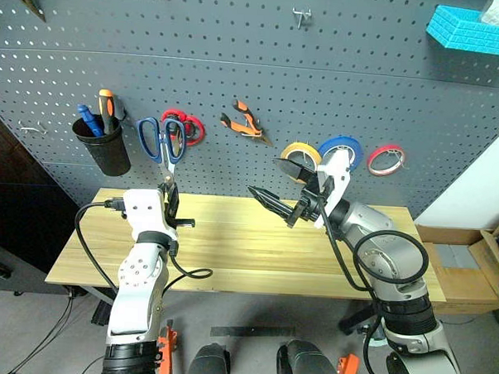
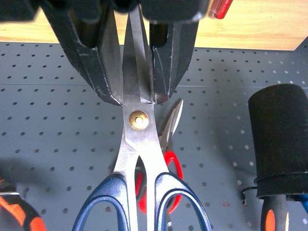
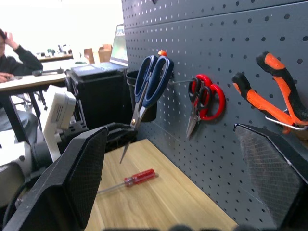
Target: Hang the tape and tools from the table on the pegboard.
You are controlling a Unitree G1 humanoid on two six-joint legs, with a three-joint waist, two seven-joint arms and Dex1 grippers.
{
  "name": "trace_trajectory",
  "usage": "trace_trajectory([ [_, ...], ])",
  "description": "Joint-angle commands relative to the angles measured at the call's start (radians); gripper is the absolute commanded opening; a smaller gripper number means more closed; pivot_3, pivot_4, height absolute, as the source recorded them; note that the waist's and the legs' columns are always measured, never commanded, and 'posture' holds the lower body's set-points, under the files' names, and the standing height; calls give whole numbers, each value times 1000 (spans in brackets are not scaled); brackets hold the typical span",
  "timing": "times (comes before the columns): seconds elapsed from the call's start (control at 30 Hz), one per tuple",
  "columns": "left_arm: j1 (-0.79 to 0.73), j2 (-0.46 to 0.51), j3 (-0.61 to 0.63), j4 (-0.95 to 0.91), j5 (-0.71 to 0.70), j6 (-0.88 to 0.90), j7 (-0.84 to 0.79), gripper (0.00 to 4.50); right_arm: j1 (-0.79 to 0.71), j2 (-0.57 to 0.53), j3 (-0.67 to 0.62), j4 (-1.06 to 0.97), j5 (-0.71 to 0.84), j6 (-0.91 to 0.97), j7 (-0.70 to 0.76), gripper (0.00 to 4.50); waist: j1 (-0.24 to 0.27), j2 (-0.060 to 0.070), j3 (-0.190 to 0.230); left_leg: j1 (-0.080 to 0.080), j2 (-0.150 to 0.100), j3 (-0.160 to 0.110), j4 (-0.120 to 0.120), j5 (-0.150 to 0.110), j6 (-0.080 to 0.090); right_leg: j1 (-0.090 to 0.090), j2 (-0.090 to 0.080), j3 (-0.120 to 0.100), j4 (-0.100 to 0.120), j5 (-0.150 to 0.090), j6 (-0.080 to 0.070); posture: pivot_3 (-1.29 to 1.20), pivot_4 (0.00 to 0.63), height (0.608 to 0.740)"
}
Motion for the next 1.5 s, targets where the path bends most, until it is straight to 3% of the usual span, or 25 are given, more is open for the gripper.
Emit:
trace_trajectory([
  [0.03, -39, 21, 16, -3, -8, -20, -10, 467, -12, 3, -11, -30, 5, -19, -7, 4500, 0, 0, 0, 0, 0, 0, 0, 0, 0, 0, 0, 0, 0, 0, 0, 19, 63, 740],
  [0.97, -240, 135, 35, 294, -26, -6, -108, 467, 4, 6, -1, -75, 8, 6, -45, 4500, -3, -1, -8, 1, 0, 2, 0, 0, 0, 0, 0, 0, 1, 3, -5, -10, 66, 740],
  [1.37, -238, 143, 32, 283, -14, -16, -88, 4481, 9, 3, 0, -78, 9, 8, -45, 4500, -2, -1, -8, 2, 0, 3, 0, 0, 0, 0, 0, 0, 1, 3, -5, -7, 75, 740],
  [1.5, -236, 144, 34, 279, -12, -15, -83, 4481, 8, 3, 0, -76, 9, 9, -43, 4500, -2, -1, -8, 2, 0, 3, 0, 0, 0, 0, 0, 0, 1, 3, -5, -7, 75, 740],
])
